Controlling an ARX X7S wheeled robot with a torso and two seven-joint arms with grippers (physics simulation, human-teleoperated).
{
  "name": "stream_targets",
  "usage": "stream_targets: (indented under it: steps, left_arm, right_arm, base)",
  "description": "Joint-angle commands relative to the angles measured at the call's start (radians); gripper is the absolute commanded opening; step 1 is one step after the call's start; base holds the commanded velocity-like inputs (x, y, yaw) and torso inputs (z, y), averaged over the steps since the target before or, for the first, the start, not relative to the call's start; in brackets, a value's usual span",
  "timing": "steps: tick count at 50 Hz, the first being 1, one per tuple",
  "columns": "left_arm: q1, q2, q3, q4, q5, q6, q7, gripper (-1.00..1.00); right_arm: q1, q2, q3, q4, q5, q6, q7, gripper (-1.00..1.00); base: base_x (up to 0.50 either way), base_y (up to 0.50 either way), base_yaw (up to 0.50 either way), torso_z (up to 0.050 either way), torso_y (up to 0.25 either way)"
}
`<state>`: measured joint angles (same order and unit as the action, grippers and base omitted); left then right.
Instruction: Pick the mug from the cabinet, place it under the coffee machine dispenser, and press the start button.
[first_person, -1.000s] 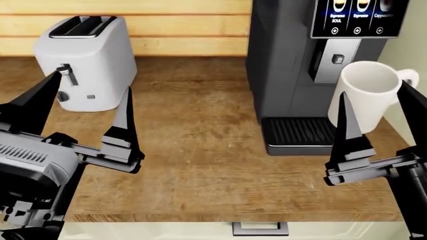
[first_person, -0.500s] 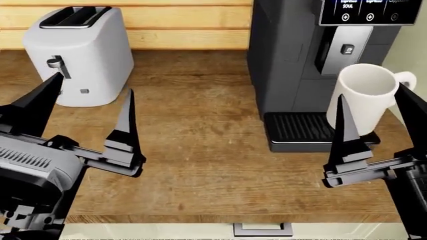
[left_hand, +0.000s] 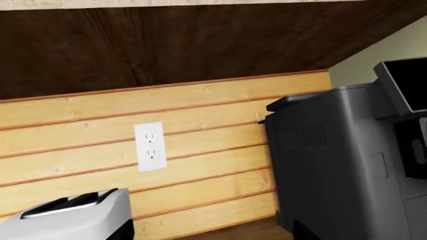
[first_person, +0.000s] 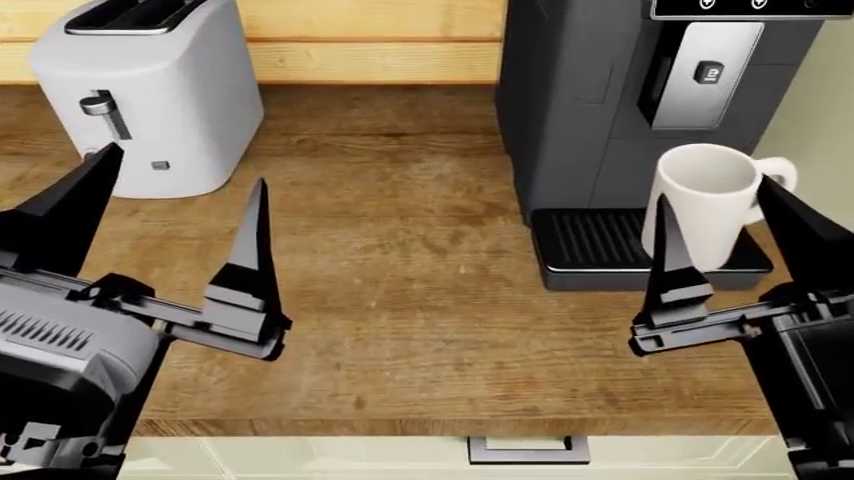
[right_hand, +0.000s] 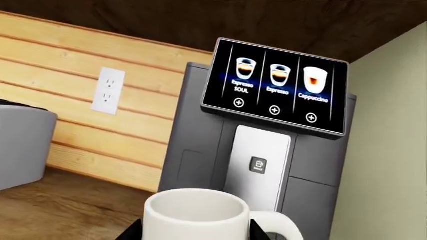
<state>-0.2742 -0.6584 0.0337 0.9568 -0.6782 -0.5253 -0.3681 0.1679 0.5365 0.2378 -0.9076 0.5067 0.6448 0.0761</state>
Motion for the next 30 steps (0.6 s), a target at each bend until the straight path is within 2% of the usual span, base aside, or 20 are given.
stream_targets:
  steps: [1,30]
  left_arm:
    - [0.008,-0.004,0.001,0.005,0.0,0.014,0.0,1.0]
    - [0.007,-0.022,0.017,0.011,-0.003,0.022,-0.01,1.0]
  right_arm:
    - [0.06,-0.007,-0.048,0.071,-0.04,0.015,0.012,-1.0]
    - [0.113,-0.07,-0.147,0.299,-0.168,-0.15,0.021,-1.0]
  base:
    - [0.0,0.0,0.0,0.0,0.0]
    - [0.0,0.0,0.0,0.0,0.0]
